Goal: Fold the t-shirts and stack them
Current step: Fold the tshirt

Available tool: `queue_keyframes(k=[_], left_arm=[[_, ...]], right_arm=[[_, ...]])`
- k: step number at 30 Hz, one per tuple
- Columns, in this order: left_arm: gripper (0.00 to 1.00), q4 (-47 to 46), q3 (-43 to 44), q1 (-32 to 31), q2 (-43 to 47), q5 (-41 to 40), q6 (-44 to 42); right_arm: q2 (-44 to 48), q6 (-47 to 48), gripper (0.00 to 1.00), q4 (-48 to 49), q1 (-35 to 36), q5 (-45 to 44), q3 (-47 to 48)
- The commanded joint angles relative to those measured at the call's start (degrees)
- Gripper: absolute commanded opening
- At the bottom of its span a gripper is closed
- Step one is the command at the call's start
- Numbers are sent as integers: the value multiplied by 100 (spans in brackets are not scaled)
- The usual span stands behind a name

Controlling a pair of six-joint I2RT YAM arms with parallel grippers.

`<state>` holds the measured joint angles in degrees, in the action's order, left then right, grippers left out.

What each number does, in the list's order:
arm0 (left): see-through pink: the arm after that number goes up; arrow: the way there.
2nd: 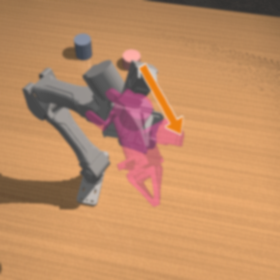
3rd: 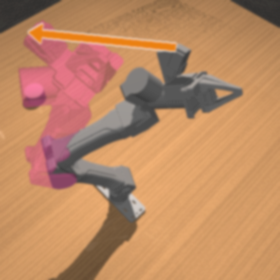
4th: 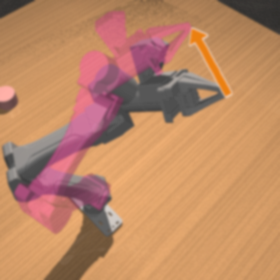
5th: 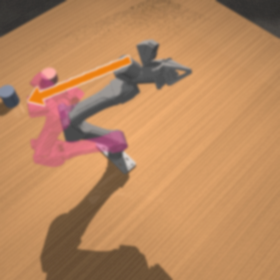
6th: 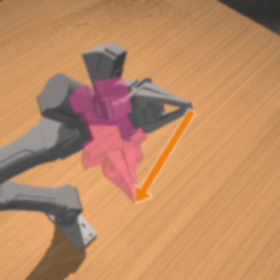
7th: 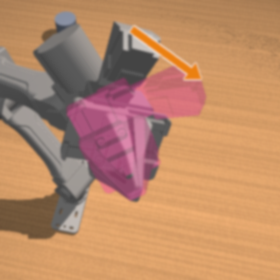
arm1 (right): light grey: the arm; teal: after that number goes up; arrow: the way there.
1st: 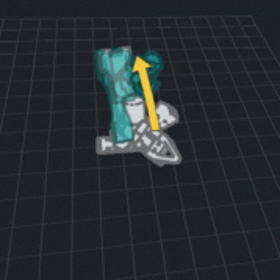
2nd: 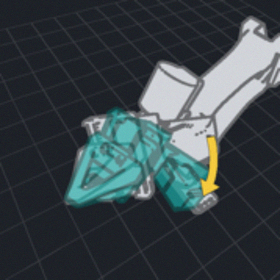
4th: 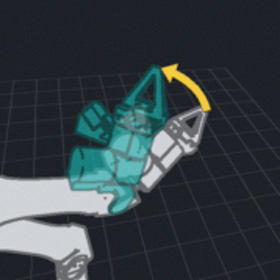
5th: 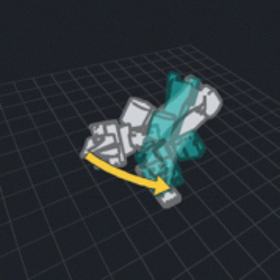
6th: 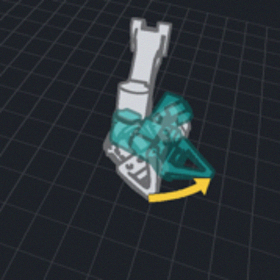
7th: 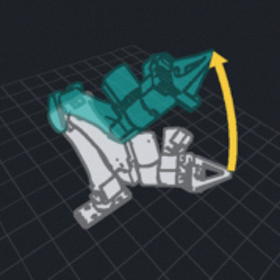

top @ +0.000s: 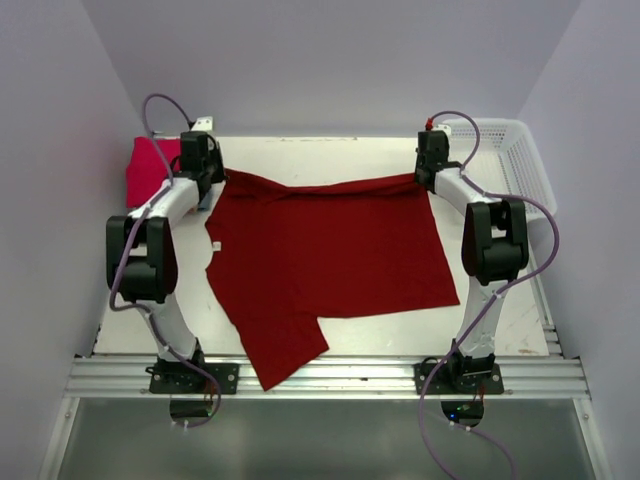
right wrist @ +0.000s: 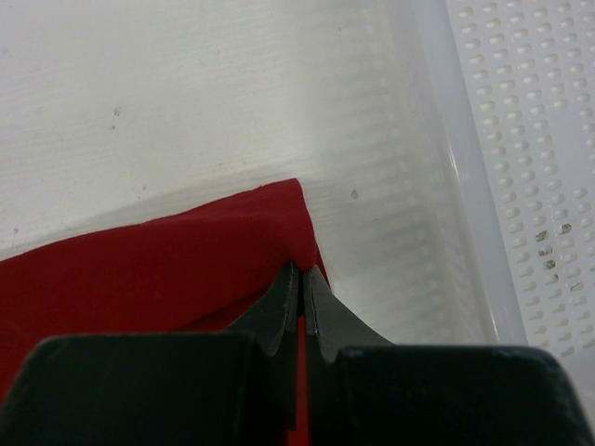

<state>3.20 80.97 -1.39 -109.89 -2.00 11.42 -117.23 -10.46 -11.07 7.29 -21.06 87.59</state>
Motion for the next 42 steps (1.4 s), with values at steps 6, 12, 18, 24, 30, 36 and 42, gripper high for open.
queue_keyframes(k=[6,12,18,24,30,36,42], left_arm=[[0,85,-2136,-353,2972,-336,352],[0,568,-2006,-353,2156,-47,703],[0,339,-2524,-441,1735,-291,1064],[0,128,-2796,-450,1215,-301,1380],[0,190,-2867,-450,1197,-678,1486],[9,67,-3069,-450,1601,-925,1618],[69,-39,-3289,-538,2557,-1030,1548]], right_arm=[[209,-70,0,316,0,40,-111],[139,-79,0,281,1,41,-120],[104,-35,0,263,1,5,-85],[60,-44,0,237,18,-3,-102],[7,-62,0,263,18,32,-163],[33,-97,8,246,27,93,-207],[383,-193,69,9,62,260,-190]])
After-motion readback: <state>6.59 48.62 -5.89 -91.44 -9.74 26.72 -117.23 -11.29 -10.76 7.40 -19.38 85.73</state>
